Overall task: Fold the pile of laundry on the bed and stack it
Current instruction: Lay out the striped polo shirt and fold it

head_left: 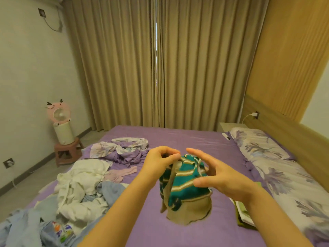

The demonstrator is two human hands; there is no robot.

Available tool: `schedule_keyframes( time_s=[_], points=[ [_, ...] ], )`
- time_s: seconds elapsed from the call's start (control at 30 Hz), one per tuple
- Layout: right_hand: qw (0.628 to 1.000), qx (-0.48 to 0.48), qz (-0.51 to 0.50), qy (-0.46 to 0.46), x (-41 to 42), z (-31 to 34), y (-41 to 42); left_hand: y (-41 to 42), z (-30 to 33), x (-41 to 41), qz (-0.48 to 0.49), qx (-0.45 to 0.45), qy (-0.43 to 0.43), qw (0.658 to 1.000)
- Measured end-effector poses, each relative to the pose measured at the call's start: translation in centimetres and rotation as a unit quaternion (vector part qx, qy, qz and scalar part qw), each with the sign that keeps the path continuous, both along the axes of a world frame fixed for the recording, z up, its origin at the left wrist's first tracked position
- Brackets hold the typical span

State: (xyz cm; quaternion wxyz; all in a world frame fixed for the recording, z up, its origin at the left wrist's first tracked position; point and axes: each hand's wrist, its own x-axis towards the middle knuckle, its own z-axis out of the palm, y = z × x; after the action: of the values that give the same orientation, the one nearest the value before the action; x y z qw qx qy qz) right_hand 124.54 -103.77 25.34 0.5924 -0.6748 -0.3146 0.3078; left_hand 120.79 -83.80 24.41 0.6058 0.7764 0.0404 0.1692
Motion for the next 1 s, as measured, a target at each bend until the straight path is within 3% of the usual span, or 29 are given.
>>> schedule_keyframes(
  time_s=[0.07, 0.13, 0.2, 0.27, 0.3, 0.37, 0.43, 0.53, 0.7, 0.83, 1.0],
  points=[
    [0.997, 0.048, -0.053, 0.025, -1.1, 0.5, 0.6, 0.5, 0.6, -0.8, -0.045, -0.031, 0.009, 0.998],
    [0.985, 0.093, -0.132, 0.068, -1.7, 1.4, 1.5, 1.3, 0.7, -2.0, -0.129, 0.021, -0.002, 0.991],
    [0.968, 0.124, -0.189, 0.112, -2.2, 2.3, 2.4, 1.9, 0.7, -3.3, -0.194, 0.167, 0.015, 0.967],
    [0.955, 0.135, -0.226, 0.137, -2.7, 3.1, 3.3, 2.2, 0.2, -3.8, -0.136, 0.342, -0.004, 0.930],
    [0.954, 0.127, -0.236, 0.136, -2.9, 3.4, 3.8, 2.4, 0.0, -3.9, -0.088, 0.386, -0.027, 0.918],
    [0.960, 0.096, -0.235, 0.120, -3.1, 4.0, 4.5, 3.2, 0.5, -3.8, -0.065, 0.325, -0.025, 0.943],
    [0.967, 0.072, -0.219, 0.112, -3.3, 4.5, 4.8, 4.1, 1.6, -3.5, -0.114, 0.135, 0.012, 0.984],
    [0.975, 0.059, -0.198, 0.082, -3.6, 4.8, 4.8, 5.0, 3.9, -2.8, -0.085, -0.047, 0.080, 0.992],
    [0.970, -0.010, -0.196, -0.144, -4.6, 4.1, 5.4, 4.9, 5.4, -2.3, -0.102, -0.072, 0.104, 0.987],
    [0.957, 0.004, -0.164, -0.241, -6.5, 2.8, 6.9, 4.2, 6.0, -2.4, -0.081, -0.060, 0.084, 0.991],
    [0.891, 0.022, -0.312, -0.328, -6.6, 0.5, 9.9, 3.1, 5.8, -3.1, -0.118, -0.189, 0.088, 0.971]
  ],
)
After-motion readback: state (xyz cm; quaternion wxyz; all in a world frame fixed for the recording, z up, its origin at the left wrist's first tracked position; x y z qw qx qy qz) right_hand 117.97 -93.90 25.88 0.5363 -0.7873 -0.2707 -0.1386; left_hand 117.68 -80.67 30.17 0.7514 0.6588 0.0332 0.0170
